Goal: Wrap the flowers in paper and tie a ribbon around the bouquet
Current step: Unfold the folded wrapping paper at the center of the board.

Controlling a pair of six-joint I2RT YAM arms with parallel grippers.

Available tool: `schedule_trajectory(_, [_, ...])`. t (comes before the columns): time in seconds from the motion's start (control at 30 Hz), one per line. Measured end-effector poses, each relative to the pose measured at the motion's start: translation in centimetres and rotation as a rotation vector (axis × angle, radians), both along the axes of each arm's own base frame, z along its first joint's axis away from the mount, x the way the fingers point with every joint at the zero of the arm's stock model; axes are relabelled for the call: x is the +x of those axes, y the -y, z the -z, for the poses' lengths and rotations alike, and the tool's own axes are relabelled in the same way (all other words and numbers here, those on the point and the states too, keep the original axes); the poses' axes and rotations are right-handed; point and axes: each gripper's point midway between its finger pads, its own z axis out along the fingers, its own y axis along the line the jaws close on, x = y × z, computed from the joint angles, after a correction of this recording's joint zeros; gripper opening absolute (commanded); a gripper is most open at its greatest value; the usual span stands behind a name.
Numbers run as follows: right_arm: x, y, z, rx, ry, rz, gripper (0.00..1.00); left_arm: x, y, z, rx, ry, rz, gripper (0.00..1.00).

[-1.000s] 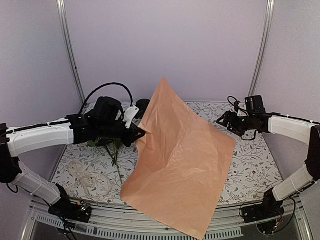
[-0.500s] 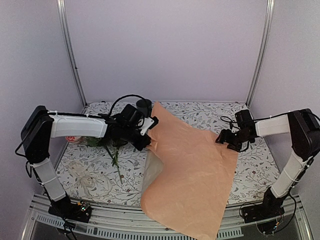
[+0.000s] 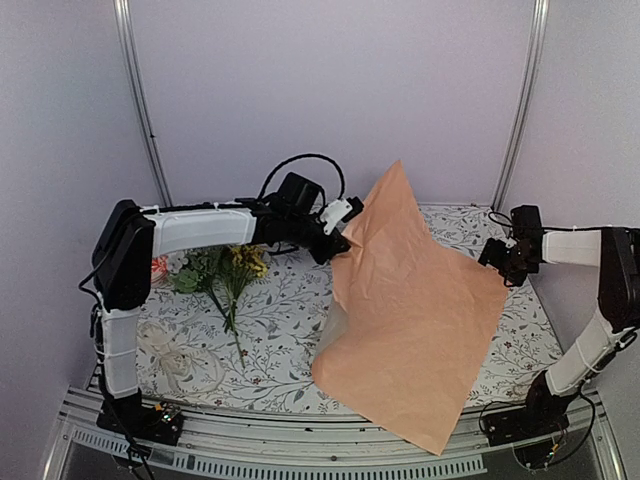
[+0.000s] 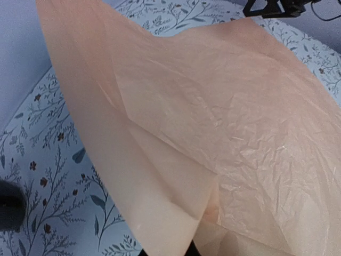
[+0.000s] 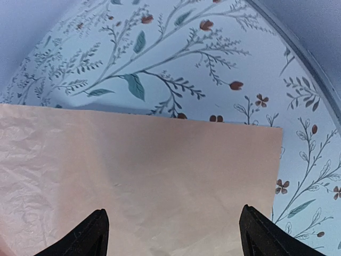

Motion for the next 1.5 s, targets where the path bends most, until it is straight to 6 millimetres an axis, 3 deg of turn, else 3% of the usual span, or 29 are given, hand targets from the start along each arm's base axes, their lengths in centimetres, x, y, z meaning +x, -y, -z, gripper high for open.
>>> schedule_trajectory(0.13, [0.7, -0.3, -3.5, -0.011, 0.091, -0.024, 0.86, 1.2, 3.2, -1.3, -0.049, 0.045, 0.085, 0.0])
schedule_trajectory(0.27, [0.8, -1.3, -4.4, 0.02, 0.124, -0.072, 0.83, 2.5, 4.0, 0.5, -0.005, 0.067, 0.092, 0.0])
schedule_trajectory(0.3, [0.7, -1.7, -4.2, 0.036, 0.126, -0.084, 0.82, 2.9, 3.9, 1.2, 0.017, 0.074, 0.085, 0.08])
schedule_trajectory(0.4, [-0.1, -2.8, -2.8, 0.093, 0.113, -0.118, 0.81, 4.8, 3.3, 3.5, 0.111, 0.103, 0.031, 0.51])
schedule_trajectory(0.53, [-1.9, -3.9, 0.1, 0.163, 0.048, -0.124, 0.79, 8.5, 1.8, 4.7, 0.216, 0.153, -0.097, 0.78])
schedule_trajectory(0.67, [-3.0, -4.5, 2.5, 0.203, -0.013, -0.116, 0.78, 12.3, -0.8, 2.0, 0.25, 0.218, -0.266, 0.9])
schedule_trajectory(0.83, [-3.1, -5.4, 2.4, 0.188, -0.016, -0.132, 0.76, 13.7, -4.2, -2.2, 0.265, 0.271, -0.375, 0.88])
schedule_trajectory(0.9, [-3.0, -6.3, 1.8, 0.164, -0.011, -0.159, 0.76, 13.0, -5.2, -3.8, 0.264, 0.275, -0.394, 0.87])
schedule_trajectory(1.0, [-2.4, -8.7, 0.1, 0.121, 0.013, -0.235, 0.76, 10.3, -6.3, -5.9, 0.255, 0.265, -0.389, 0.84])
schedule_trajectory(1.13, [-2.1, -11.7, -1.7, 0.066, 0.028, -0.334, 0.75, 3.8, -7.0, -6.1, 0.238, 0.205, -0.332, 0.79])
schedule_trajectory(1.27, [-3.0, -13.6, -0.8, -0.025, -0.045, -0.393, 0.76, -3.2, -6.7, -1.9, 0.275, 0.113, -0.236, 0.78])
schedule_trajectory(1.33, [-4.1, -14.6, 0.8, -0.07, -0.108, -0.432, 0.76, -6.3, -6.8, 2.0, 0.318, 0.045, -0.2, 0.77])
schedule_trajectory(1.43, [-6.2, -15.9, 3.2, -0.116, -0.203, -0.489, 0.76, -8.8, -8.7, 7.0, 0.388, -0.055, -0.216, 0.75])
schedule_trajectory(1.5, [-7.5, -16.9, 4.4, -0.134, -0.251, -0.528, 0.76, -9.3, -10.6, 9.3, 0.418, -0.117, -0.265, 0.74])
